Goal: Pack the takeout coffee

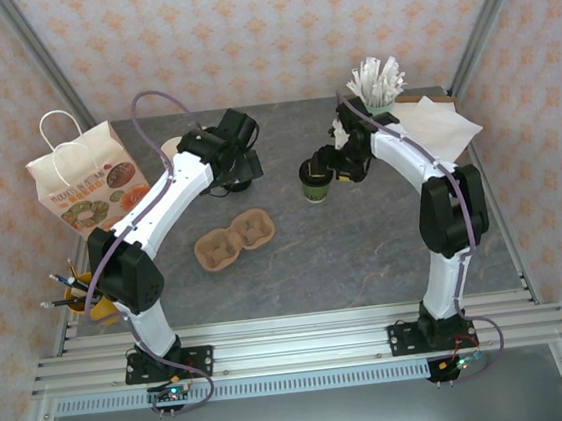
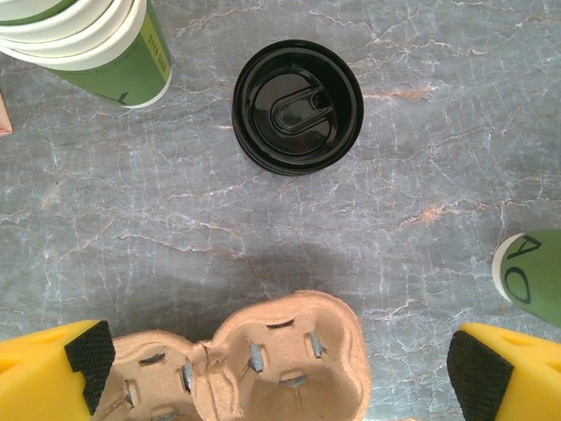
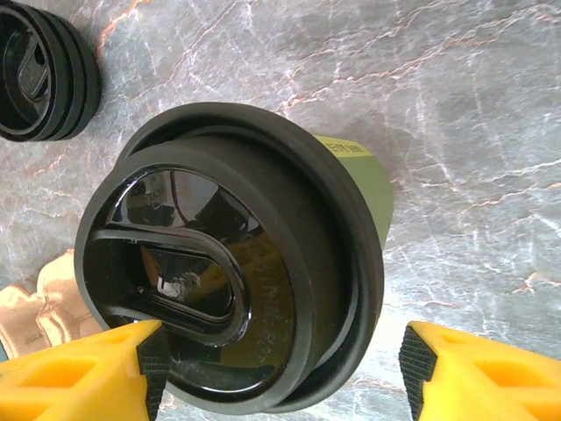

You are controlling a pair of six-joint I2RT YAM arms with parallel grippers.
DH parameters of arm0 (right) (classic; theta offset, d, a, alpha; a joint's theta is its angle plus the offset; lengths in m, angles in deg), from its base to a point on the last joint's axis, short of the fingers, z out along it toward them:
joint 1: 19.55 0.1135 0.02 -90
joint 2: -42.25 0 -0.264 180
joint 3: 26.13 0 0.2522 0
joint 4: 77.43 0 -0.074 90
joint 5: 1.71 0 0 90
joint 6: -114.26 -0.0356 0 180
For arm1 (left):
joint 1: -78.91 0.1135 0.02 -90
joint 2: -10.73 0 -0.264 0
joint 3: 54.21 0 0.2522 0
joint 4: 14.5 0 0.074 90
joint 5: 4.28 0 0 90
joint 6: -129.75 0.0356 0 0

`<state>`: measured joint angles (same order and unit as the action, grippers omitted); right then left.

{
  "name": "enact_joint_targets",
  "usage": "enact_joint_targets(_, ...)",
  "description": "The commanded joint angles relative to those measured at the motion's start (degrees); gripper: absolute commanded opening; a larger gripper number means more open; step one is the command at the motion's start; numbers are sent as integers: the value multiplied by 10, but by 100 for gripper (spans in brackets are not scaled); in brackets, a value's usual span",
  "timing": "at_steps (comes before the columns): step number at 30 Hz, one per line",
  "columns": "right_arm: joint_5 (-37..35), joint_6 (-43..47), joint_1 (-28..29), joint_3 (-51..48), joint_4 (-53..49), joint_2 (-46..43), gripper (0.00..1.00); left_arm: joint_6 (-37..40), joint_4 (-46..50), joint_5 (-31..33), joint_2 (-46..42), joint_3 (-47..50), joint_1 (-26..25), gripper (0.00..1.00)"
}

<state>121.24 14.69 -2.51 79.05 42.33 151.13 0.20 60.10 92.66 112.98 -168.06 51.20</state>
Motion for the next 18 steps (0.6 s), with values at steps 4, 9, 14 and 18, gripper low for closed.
enact_joint_targets(4, -17, -5, -5, -20, 14, -10, 66, 10, -9, 20, -18, 4, 1, 100)
enact_joint_targets(9, 3, 0, -19, -39, 37, -14, 58, 12, -20, 5, -14, 4, 1, 100)
enact_joint_targets(14, 12, -9, -26, -47, 60, -17, 55, 23, -52, -36, -12, 11, 1, 100)
enact_joint_targets(18, -4, -8, -36, -52, 64, -22, 54, 25, -66, -56, -7, 13, 1, 100)
